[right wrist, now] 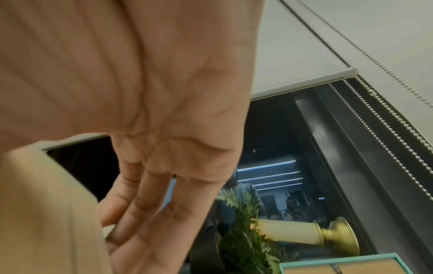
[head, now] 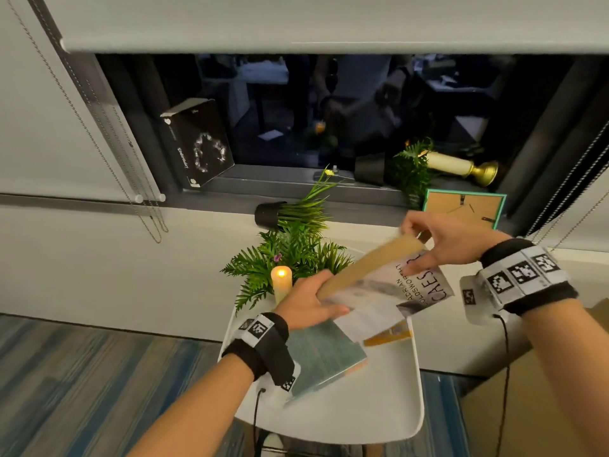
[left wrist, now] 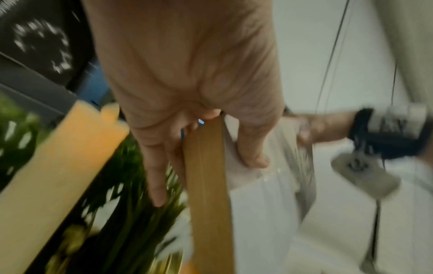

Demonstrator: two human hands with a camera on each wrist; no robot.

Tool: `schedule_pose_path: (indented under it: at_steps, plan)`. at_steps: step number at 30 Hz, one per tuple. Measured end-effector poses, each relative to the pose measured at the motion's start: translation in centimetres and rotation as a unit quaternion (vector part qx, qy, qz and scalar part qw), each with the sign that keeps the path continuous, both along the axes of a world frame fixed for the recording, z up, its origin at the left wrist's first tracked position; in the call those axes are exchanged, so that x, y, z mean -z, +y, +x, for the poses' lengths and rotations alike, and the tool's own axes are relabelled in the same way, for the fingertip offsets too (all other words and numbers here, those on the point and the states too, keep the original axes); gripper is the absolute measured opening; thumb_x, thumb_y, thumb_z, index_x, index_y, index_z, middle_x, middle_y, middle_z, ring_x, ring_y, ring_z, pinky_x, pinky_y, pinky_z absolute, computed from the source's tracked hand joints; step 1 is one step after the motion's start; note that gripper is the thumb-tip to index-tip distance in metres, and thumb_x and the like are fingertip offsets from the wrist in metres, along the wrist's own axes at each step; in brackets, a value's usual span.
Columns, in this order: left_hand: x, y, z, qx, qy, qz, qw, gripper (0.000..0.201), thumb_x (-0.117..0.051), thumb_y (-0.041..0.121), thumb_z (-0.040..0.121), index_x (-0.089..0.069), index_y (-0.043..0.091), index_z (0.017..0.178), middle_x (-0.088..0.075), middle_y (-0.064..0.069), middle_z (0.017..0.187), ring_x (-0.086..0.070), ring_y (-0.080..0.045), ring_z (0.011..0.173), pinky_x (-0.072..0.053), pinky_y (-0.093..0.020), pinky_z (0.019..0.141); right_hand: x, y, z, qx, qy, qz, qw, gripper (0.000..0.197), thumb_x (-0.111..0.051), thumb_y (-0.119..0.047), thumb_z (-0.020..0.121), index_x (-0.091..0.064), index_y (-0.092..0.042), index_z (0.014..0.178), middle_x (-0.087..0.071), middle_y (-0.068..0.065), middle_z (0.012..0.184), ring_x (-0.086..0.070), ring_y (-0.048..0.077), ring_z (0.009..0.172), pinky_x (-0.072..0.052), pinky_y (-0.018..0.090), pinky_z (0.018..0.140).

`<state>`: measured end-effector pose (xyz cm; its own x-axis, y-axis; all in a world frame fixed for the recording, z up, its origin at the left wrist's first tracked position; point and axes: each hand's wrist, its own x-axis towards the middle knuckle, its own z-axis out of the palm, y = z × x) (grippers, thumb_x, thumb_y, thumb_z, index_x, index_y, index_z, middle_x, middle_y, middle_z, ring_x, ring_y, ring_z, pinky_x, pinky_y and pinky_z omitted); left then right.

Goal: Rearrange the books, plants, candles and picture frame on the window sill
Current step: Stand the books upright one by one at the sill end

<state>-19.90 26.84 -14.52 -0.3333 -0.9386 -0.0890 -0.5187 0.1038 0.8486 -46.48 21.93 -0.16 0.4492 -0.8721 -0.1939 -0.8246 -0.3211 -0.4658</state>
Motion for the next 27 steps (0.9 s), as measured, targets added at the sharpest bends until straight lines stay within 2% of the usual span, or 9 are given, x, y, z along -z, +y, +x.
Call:
schedule_pose_path:
  at_steps: [3,6,9,11,12,16,21,24,27]
  plan:
    - [-4.6,-0.7,2.0,-0.048,0.024,-0.071,0.996,0.034,-0.080,0.033,0.075,-0.055,0.021,0.094,-0.063,0.008,0.085,-0.060,-0.005,0.079,-0.047,-0.022,0.071,-0.9,-1.1,0.3,0.009,-0.044,-0.024,0.999,0.052,-0.087,-0.024,0.063,-0.046,-0.021,0.095,-0.059,-0.002,0.099,-0.058,0.014,0.090,-0.048,0.023,0.065]
    - [-8.3,-1.4,3.8,-0.049,-0.011,-0.125,0.991,0.032,-0.078,0.035,0.075,-0.053,0.023,0.091,-0.058,0.001,0.084,-0.057,-0.020,0.081,-0.044,-0.030,0.070,-0.8,-2.2,1.7,0.014,-0.035,-0.040,0.998,0.071,-0.086,-0.028,0.063,-0.042,-0.030,0.119,-0.054,-0.005,0.106,-0.056,0.007,0.088,-0.043,0.015,0.063]
    - [-11.0,-2.3,5.9,-0.056,-0.046,-0.167,0.983,0.031,-0.078,0.038,0.075,-0.054,0.026,0.090,-0.058,0.001,0.083,-0.056,-0.021,0.079,-0.048,-0.038,0.072,-0.8,-3.4,4.2,0.009,-0.019,-0.107,0.994,0.093,-0.085,-0.041,0.061,-0.032,-0.040,0.137,-0.036,-0.006,0.115,-0.041,0.012,0.100,-0.039,0.022,0.081]
    - [-13.1,-3.0,7.1,-0.067,-0.082,-0.213,0.971,0.035,-0.076,0.046,0.073,-0.052,0.028,0.090,-0.058,0.005,0.081,-0.056,-0.019,0.078,-0.049,-0.042,0.075,-1.4,-4.1,6.0,-0.010,-0.022,-0.125,0.992,0.090,-0.084,-0.047,0.059,-0.036,-0.041,0.135,-0.032,-0.008,0.119,-0.033,0.013,0.107,-0.036,0.029,0.087]
    - [-14.3,-3.3,7.6,-0.076,-0.100,-0.234,0.964,0.038,-0.074,0.052,0.071,-0.052,0.029,0.091,-0.058,0.006,0.081,-0.057,-0.018,0.079,-0.049,-0.043,0.076,-1.8,-4.5,6.7,-0.022,-0.029,-0.121,0.992,0.080,-0.084,-0.049,0.059,-0.044,-0.038,0.128,-0.039,-0.009,0.117,-0.039,0.012,0.105,-0.040,0.027,0.086]
    - [-18.0,-5.3,10.1,-0.111,-0.115,-0.280,0.947,0.049,-0.068,0.067,0.062,-0.053,0.034,0.095,-0.062,0.007,0.083,-0.058,-0.015,0.077,-0.051,-0.044,0.072,-4.0,-6.4,9.2,-0.042,-0.087,-0.152,0.984,0.048,-0.084,-0.050,0.058,-0.055,-0.034,0.092,-0.062,-0.010,0.083,-0.060,0.007,0.074,-0.044,0.019,0.060]
    - [-20.4,-9.7,14.0,-0.164,-0.032,-0.283,0.944,0.062,-0.075,0.067,0.056,-0.058,0.032,0.104,-0.065,0.011,0.098,-0.063,-0.010,0.088,-0.056,-0.034,0.077,-5.9,-9.9,12.4,-0.010,-0.147,-0.197,0.969,0.057,-0.079,-0.063,0.050,-0.059,-0.030,0.093,-0.064,-0.007,0.080,-0.063,0.009,0.075,-0.055,0.033,0.066]
    - [-19.4,-12.9,16.7,-0.212,0.021,-0.241,0.947,0.073,-0.078,0.067,0.054,-0.058,0.025,0.109,-0.064,0.004,0.102,-0.063,-0.015,0.091,-0.055,-0.030,0.079,-6.3,-12.5,14.1,0.009,-0.176,-0.183,0.967,0.062,-0.078,-0.064,0.050,-0.060,-0.027,0.097,-0.067,-0.006,0.086,-0.066,0.011,0.080,-0.058,0.035,0.070]
    - [-17.0,-15.5,18.9,-0.229,0.024,-0.168,0.959,0.062,-0.081,0.050,0.067,-0.054,0.019,0.115,-0.062,0.001,0.112,-0.061,-0.015,0.100,-0.052,-0.022,0.081,-6.3,-14.9,16.1,0.027,-0.197,-0.163,0.966,0.060,-0.079,-0.059,0.052,-0.060,-0.026,0.098,-0.068,-0.003,0.089,-0.068,0.013,0.081,-0.059,0.033,0.068]
